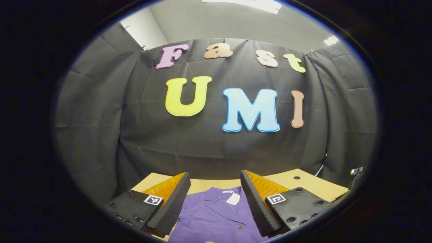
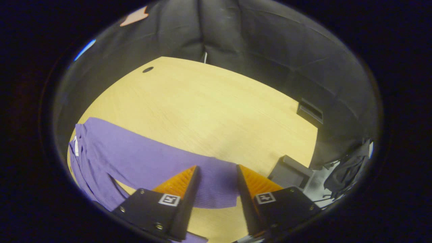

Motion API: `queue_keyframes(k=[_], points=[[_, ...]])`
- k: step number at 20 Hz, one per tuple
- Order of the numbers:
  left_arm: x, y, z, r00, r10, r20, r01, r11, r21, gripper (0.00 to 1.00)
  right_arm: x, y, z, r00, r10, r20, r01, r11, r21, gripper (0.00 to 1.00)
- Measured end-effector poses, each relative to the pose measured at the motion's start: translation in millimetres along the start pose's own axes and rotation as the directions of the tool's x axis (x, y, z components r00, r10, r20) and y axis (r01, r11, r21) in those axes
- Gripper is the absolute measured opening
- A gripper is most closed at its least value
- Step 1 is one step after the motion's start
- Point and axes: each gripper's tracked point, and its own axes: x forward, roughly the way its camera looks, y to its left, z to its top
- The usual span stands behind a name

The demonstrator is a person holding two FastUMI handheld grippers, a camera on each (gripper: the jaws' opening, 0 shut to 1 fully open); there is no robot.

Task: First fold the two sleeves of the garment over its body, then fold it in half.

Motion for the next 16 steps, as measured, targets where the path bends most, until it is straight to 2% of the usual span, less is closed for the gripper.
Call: queue_keyframes(k=[2,4,5,7,10,12,16], points=[[-1,-9,-2,1.0,0.008,-0.004,-0.008,1.0,-0.001,0.95,0,5,1,1.0,0.03,0.005,-0.03,0.998,-0.048,0.57],[-6,-16,-5,1.0,0.022,-0.014,-0.022,1.0,0.001,0.93,0,9,1,0.999,0.041,0.008,-0.041,0.998,-0.054,0.25],[-8,-18,-8,0.999,0.03,-0.022,-0.03,1.0,0.004,0.93,-2,10,0,0.998,0.065,0.021,-0.063,0.995,-0.076,0.25],[-11,-22,-11,0.999,0.039,-0.03,-0.038,0.999,0.008,0.93,1,13,3,0.997,0.08,0.015,-0.079,0.995,-0.063,0.08],[-13,-24,-9,0.999,0.028,-0.022,-0.028,1.0,0.001,0.93,0,13,5,0.993,0.121,0.007,-0.121,0.991,-0.066,0.07],[-14,-20,-7,1.0,0.009,-0.015,-0.009,1.0,0.0,0.93,-5,21,7,0.985,0.174,0.005,-0.174,0.983,-0.055,0.08],[-17,4,-5,1.0,-0.001,-0.019,0.001,1.0,0.003,0.93,-38,50,40,0.959,0.272,0.078,-0.273,0.962,-0.006,0.07]])
